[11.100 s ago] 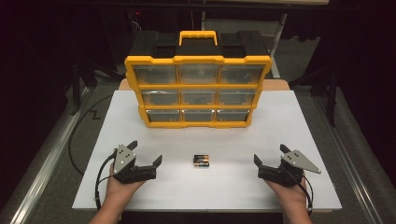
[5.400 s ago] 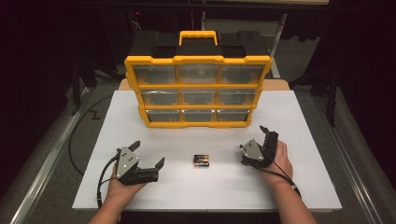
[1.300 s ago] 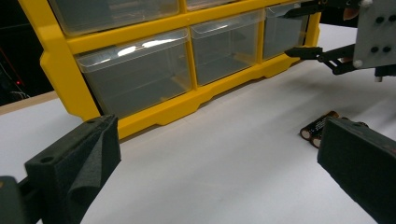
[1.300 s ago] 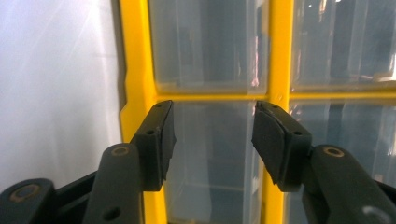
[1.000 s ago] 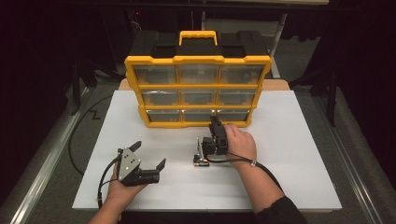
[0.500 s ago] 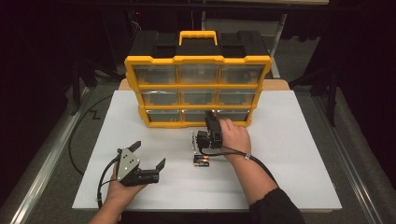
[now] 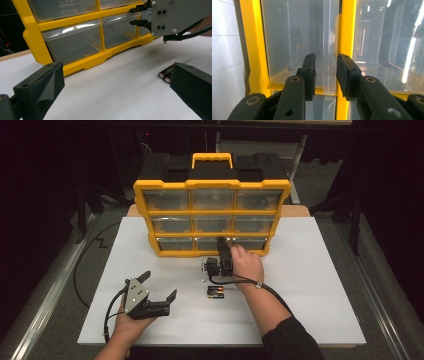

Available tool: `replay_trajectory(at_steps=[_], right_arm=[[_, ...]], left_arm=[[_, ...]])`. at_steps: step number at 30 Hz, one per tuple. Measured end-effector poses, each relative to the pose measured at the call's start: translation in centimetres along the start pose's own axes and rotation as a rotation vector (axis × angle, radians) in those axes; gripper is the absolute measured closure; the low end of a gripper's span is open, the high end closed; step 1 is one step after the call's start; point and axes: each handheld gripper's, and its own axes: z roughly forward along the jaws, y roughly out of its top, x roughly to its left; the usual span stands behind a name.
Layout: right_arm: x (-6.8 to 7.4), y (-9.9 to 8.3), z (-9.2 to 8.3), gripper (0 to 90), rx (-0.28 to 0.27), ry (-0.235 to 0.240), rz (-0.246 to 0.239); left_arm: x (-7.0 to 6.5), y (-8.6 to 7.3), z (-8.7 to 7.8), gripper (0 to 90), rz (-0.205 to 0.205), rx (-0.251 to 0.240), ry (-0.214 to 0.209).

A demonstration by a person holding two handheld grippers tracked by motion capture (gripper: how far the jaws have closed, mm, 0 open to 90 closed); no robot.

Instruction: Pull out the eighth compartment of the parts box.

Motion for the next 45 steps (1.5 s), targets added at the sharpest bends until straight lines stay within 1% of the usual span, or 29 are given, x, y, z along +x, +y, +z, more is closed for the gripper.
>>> replay_trajectory(at_steps=[6, 10, 14, 18, 19, 21, 22, 23, 25, 26, 28, 29, 30, 33, 34, 35, 45], right_arm=[[0.3, 0.5, 0.1, 72.6, 0.013, -0.037, -0.012], [0.5, 1.1, 0.2, 73.7, 0.013, -0.052, 0.001], [0.7, 1.6, 0.2, 73.6, 0.009, -0.063, 0.000], [1.0, 1.7, 0.4, 73.7, -0.001, -0.097, -0.008], [1.1, 1.7, 0.4, 74.3, 0.000, -0.098, -0.017], [1.1, 1.7, 0.4, 78.6, 0.000, -0.116, -0.015], [1.0, 1.7, 0.4, 78.7, 0.005, -0.112, -0.006], [1.1, 1.7, 0.4, 78.8, -0.003, -0.117, -0.010], [1.0, 1.7, 0.4, 79.5, -0.001, -0.115, -0.018], [1.1, 1.7, 0.4, 79.6, -0.002, -0.116, -0.011], [0.9, 1.8, 0.3, 79.6, 0.003, -0.095, 0.002], [0.8, 1.7, 0.3, 79.5, -0.004, -0.091, 0.010], [0.7, 1.7, 0.3, 79.6, -0.002, -0.082, 0.010], [0.5, 1.6, 0.2, 79.8, 0.000, -0.075, 0.009], [0.5, 1.6, 0.2, 79.9, -0.006, -0.082, 0.010], [0.5, 1.7, 0.1, 79.9, 0.011, -0.068, 0.018], [0.5, 1.7, -0.1, 79.9, 0.010, -0.065, 0.010]], left_arm=[[0.0, 0.0, 0.0, 0.4, 0.001, 0.003, -0.004], [0.0, 0.0, 0.0, 0.4, 0.001, 0.001, -0.004], [0.0, 0.0, -0.1, 0.4, -0.001, -0.001, -0.007], [0.0, 0.0, -0.1, 0.4, -0.002, -0.004, -0.009], [0.0, 0.1, -0.1, 0.4, -0.001, -0.003, -0.009], [0.0, 0.1, -0.1, 0.4, -0.001, -0.003, -0.009], [0.0, 0.1, -0.1, 0.4, -0.002, -0.003, -0.009], [0.0, 0.1, -0.1, 0.4, -0.002, -0.003, -0.010], [0.0, 0.1, -0.1, 0.4, -0.003, -0.004, -0.010], [0.0, 0.0, -0.1, 0.4, -0.003, -0.004, -0.010], [0.0, 0.1, -0.2, 0.4, -0.002, -0.003, -0.009], [0.0, 0.1, -0.2, 0.4, -0.004, -0.003, -0.009], [0.0, 0.1, -0.2, 0.4, -0.007, -0.006, -0.008], [0.0, 0.1, -0.2, 0.4, -0.006, -0.006, -0.009], [0.0, 0.0, -0.2, 0.4, -0.007, -0.006, -0.008], [0.0, 0.0, -0.2, 0.4, -0.007, -0.006, -0.008], [0.0, 0.0, -0.2, 0.4, -0.008, -0.007, -0.008]])
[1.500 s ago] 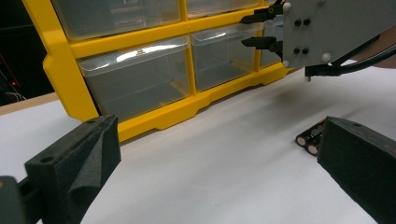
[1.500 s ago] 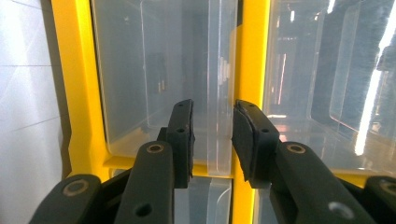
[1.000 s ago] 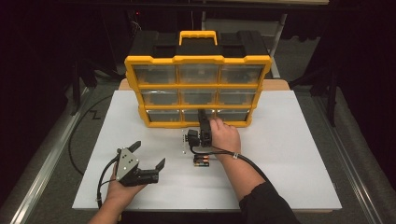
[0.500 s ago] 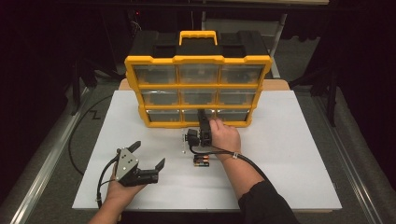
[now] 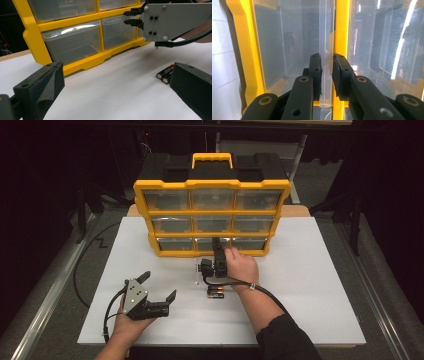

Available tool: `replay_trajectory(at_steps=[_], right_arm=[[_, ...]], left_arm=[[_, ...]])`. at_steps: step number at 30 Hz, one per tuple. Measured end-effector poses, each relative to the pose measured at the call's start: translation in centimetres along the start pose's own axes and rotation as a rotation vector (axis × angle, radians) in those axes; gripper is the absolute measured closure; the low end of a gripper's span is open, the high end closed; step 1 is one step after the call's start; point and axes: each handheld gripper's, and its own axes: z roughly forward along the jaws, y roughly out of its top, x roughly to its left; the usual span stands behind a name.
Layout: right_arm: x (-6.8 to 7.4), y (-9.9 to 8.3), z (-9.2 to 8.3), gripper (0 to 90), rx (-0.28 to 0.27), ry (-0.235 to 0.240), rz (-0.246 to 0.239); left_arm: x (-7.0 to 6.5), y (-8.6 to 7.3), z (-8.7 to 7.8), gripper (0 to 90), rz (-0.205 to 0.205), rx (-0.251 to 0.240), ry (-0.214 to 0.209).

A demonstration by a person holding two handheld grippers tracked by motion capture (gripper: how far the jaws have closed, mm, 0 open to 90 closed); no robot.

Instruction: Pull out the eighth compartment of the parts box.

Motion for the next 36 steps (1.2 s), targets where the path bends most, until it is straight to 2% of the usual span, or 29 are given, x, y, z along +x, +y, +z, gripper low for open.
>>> replay_trajectory(at_steps=[17, 19, 21, 23, 24, 27, 30, 36], right_arm=[[-0.21, 0.04, -0.40, 80.1, 0.001, 0.017, 0.004], [-0.29, 0.03, -0.56, 90.0, -0.017, 0.029, 0.004], [-0.20, 0.13, -0.63, 90.0, -0.015, 0.026, -0.002], [-0.17, 0.05, -0.43, 90.0, -0.007, 0.029, 0.016], [-0.22, 0.00, -0.36, 90.0, 0.001, 0.039, 0.001], [-0.18, 0.00, -0.44, 90.0, 0.003, 0.038, 0.003], [-0.42, 0.11, -0.38, 82.3, -0.003, 0.032, 0.018], [-0.31, 0.24, 0.10, 76.8, 0.010, 0.029, 0.017]], left_arm=[[0.00, 0.01, 0.00, 0.4, -0.001, -0.002, -0.001], [0.00, 0.02, -0.01, 0.4, -0.001, -0.002, -0.001], [-0.01, 0.01, 0.01, 0.4, 0.001, 0.000, -0.001], [-0.01, 0.02, -0.01, 0.4, -0.001, -0.001, 0.000], [-0.01, 0.02, -0.03, 0.4, -0.001, -0.003, 0.001], [0.04, -0.02, 0.03, 0.4, -0.003, 0.000, 0.001], [0.02, -0.03, 0.04, 0.4, 0.000, 0.001, 0.000], [0.03, -0.02, 0.00, 0.4, -0.002, 0.000, 0.001]])
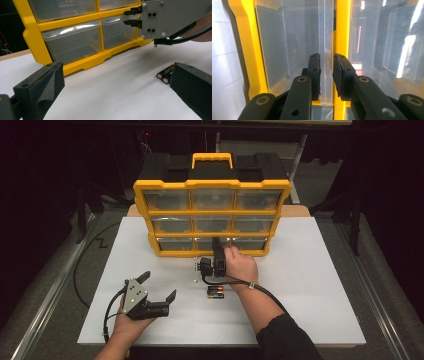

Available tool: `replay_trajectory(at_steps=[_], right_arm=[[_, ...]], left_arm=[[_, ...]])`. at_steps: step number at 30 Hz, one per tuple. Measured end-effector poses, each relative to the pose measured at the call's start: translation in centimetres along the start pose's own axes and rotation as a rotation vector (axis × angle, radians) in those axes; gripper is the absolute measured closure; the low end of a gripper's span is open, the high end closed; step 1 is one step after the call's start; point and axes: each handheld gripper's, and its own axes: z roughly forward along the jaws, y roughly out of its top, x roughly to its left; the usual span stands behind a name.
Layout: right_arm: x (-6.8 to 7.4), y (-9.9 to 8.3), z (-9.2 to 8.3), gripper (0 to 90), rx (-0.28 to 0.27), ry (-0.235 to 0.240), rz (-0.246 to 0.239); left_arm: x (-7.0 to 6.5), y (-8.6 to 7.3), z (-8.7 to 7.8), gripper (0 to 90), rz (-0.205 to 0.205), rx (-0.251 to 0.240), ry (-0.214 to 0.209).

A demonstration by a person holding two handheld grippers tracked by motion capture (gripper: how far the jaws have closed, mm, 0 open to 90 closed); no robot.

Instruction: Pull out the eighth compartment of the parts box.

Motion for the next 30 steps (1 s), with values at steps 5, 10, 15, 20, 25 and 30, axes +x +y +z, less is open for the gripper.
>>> replay_trajectory(at_steps=[5, 10, 15, 20, 25, 30], right_arm=[[0.16, -0.02, 0.21, 76.8, 0.018, -0.009, -0.007], [0.49, 0.10, 0.31, 78.8, 0.027, -0.039, -0.033], [0.17, 0.02, 0.22, 79.8, 0.020, -0.014, -0.015], [0.02, -0.07, 0.07, 80.0, 0.021, 0.000, -0.005], [-0.13, -0.07, -0.21, 80.1, 0.012, 0.002, -0.025], [-0.21, -0.07, -0.31, 80.1, 0.015, 0.015, -0.019]], left_arm=[[0.01, -0.03, 0.04, 0.4, -0.002, 0.000, -0.001], [-0.02, 0.00, 0.01, 0.4, -0.003, -0.003, -0.001], [-0.02, -0.01, 0.02, 0.4, -0.002, -0.002, -0.001], [0.06, -0.02, -0.01, 0.4, -0.001, 0.000, 0.001], [0.02, -0.02, 0.01, 0.4, 0.000, -0.001, 0.000], [0.05, 0.00, -0.04, 0.4, -0.001, -0.002, 0.002]])
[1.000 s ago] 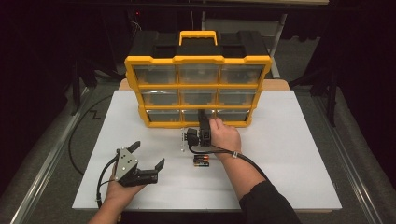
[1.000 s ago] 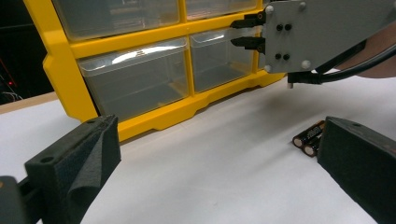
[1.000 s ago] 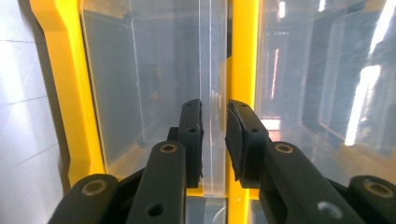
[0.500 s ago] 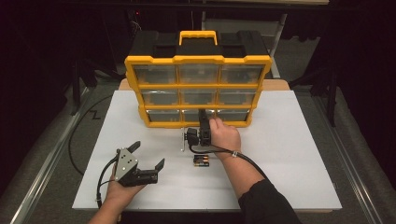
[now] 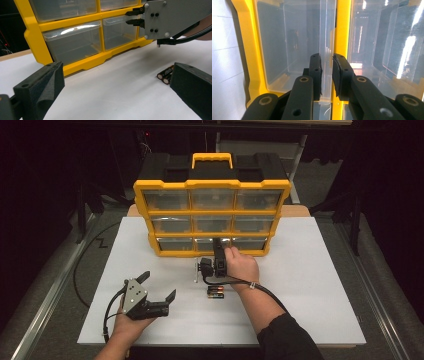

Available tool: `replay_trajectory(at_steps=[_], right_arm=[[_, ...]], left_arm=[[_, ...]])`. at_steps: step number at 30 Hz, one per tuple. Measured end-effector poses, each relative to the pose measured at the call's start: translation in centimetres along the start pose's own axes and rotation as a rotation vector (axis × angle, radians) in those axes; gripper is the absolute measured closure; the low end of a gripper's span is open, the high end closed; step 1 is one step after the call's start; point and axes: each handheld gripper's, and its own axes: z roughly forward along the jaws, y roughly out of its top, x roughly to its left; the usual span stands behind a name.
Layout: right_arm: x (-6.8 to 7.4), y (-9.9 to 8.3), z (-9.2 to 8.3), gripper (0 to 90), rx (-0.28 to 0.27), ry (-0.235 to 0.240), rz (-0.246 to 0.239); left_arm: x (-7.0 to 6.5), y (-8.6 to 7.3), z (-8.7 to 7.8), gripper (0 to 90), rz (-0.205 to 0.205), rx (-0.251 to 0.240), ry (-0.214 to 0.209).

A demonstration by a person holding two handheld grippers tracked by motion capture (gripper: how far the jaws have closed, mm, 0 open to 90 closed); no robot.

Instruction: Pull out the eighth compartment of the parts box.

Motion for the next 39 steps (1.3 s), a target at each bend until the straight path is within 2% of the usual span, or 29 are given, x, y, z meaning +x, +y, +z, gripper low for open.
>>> replay_trajectory(at_steps=[9, 21, 24, 27, 30, 39], right_arm=[[-0.22, 0.41, 0.14, 79.9, 0.007, 0.011, 0.017], [-0.21, 0.14, -0.02, 80.2, 0.000, 0.010, 0.005], [-0.30, 0.15, -0.10, 80.2, 0.008, 0.022, 0.004], [-0.27, 0.07, -0.06, 80.3, -0.004, 0.009, 0.003], [-0.40, 0.10, -0.12, 80.2, 0.004, 0.025, 0.005], [-0.52, 0.50, -0.24, 80.2, 0.010, 0.031, 0.010]], left_arm=[[-0.09, 0.02, 0.04, 0.4, 0.000, -0.002, -0.002], [0.03, 0.01, -0.05, 0.4, -0.001, -0.001, 0.000], [0.02, 0.01, -0.05, 0.4, -0.005, -0.004, 0.000], [0.02, 0.03, -0.09, 0.4, -0.005, -0.005, 0.001], [0.03, 0.01, -0.06, 0.4, -0.001, 0.000, 0.000], [-0.04, 0.01, -0.02, 0.4, -0.002, -0.002, 0.000]])
